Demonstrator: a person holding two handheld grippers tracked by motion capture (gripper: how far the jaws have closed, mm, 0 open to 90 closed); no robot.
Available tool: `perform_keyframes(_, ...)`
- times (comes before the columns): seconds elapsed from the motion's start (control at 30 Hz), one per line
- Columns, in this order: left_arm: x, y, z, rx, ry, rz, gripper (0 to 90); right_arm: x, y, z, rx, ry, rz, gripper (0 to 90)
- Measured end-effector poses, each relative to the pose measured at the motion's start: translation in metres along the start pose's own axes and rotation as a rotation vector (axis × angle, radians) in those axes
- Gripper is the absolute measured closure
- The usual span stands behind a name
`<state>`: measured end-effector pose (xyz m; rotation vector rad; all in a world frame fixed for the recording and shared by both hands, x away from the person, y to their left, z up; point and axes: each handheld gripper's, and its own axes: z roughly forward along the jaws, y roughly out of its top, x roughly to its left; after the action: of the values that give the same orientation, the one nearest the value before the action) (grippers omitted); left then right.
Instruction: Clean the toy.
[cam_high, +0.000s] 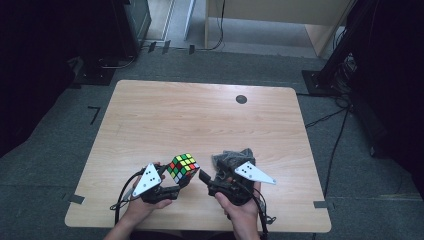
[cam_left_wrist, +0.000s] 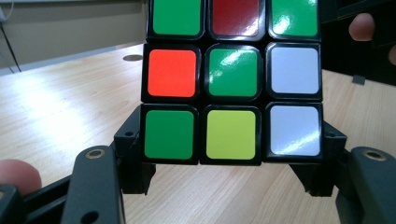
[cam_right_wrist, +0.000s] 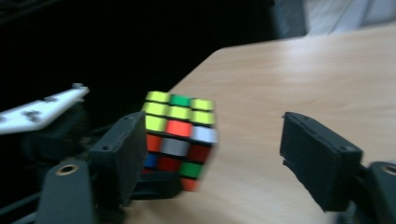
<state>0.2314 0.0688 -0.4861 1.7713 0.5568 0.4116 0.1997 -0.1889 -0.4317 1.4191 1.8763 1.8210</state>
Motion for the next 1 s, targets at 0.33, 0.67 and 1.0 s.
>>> perform_keyframes(0.33, -0.018, 0.001, 0.003, -0.035, -0.041, 0.11, 33.9, 0.004, -0.013, 0.019, 0.105, 0.027, 0.139, 14.5)
perform_keyframes(0.67, -0.029, 0.001, 0.008, -0.023, -0.032, 0.183, 33.4, 0.009, -0.02, 0.017, 0.087, 0.003, 0.151, 34.5)
perform_keyframes(1.0, -0.035, 0.006, 0.008, -0.009, -0.01, 0.211, 31.5, 0.027, -0.027, 0.023, 0.14, -0.114, -0.048, 34.5)
